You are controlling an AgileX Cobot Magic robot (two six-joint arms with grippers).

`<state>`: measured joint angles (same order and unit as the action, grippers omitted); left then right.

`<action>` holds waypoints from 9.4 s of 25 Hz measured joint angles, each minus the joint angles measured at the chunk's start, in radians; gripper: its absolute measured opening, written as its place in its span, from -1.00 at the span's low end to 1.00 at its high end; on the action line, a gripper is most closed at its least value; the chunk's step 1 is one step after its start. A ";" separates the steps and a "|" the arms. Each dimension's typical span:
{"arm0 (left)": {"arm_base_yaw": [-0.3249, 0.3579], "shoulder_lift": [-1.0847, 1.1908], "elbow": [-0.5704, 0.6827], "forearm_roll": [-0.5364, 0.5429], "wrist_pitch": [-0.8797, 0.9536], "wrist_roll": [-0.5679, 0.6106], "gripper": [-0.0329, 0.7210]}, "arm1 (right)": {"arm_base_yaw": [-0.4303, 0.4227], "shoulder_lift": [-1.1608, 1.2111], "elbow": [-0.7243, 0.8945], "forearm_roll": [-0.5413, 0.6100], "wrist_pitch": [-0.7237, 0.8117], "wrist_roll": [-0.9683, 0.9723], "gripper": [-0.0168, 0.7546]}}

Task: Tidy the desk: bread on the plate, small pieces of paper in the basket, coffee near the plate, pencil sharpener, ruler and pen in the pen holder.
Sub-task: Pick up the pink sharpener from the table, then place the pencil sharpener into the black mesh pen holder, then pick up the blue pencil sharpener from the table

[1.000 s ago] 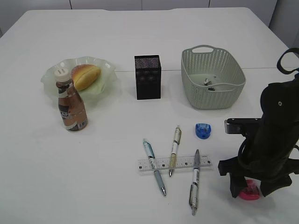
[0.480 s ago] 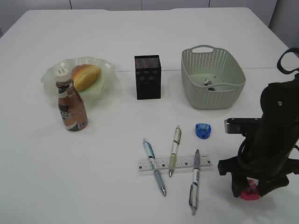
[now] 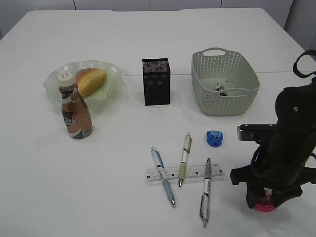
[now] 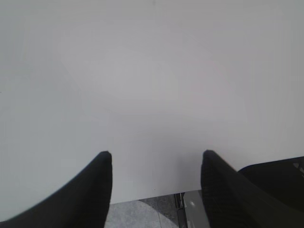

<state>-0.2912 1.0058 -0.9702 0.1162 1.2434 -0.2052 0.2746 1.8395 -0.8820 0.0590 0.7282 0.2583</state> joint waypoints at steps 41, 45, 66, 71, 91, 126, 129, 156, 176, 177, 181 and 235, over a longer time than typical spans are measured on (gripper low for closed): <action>0.000 0.000 0.000 0.000 0.000 0.000 0.22 | 0.001 -0.084 -0.321 0.018 0.437 -0.314 0.00; 0.000 0.000 0.000 0.000 0.000 0.000 0.22 | 0.001 -0.084 -0.445 0.019 0.456 -0.391 0.00; 0.000 0.000 0.000 -0.038 0.000 0.000 0.21 | 0.003 -0.005 -0.772 0.127 0.147 -0.324 0.00; 0.000 0.000 0.000 -0.038 0.000 0.000 0.21 | 0.003 0.068 -0.817 0.139 0.040 -0.331 0.00; 0.000 0.000 0.000 -0.038 0.000 0.000 0.17 | 0.102 0.424 -1.201 0.150 -0.106 -0.447 0.00; 0.000 -0.001 0.000 -0.038 0.000 0.000 0.10 | 0.100 0.565 -1.220 0.120 -0.329 -0.451 0.00; 0.000 -0.001 0.000 -0.038 0.000 0.000 0.10 | 0.100 0.568 -1.220 0.120 -0.329 -0.451 0.00; 0.000 -0.001 0.000 -0.038 0.000 0.000 0.10 | 0.100 0.569 -1.220 0.122 -0.320 -0.451 0.27; 0.000 -0.001 0.000 -0.038 0.000 0.000 0.10 | 0.100 0.511 -1.274 0.122 -0.130 -0.451 0.31; 0.000 -0.001 0.000 -0.038 0.000 0.000 0.10 | 0.100 0.499 -1.289 0.117 -0.095 -0.451 0.31; 0.000 -0.001 0.000 -0.038 0.000 0.000 0.10 | 0.100 0.451 -1.359 0.098 0.087 -0.451 0.31; 0.000 -0.001 0.000 -0.046 0.000 0.000 0.10 | 0.096 -0.190 -0.598 -0.100 0.522 -0.052 0.31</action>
<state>-0.2912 1.0045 -0.9702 0.0701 1.2434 -0.2052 0.3710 1.6499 -1.4803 -0.0408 1.2499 0.2067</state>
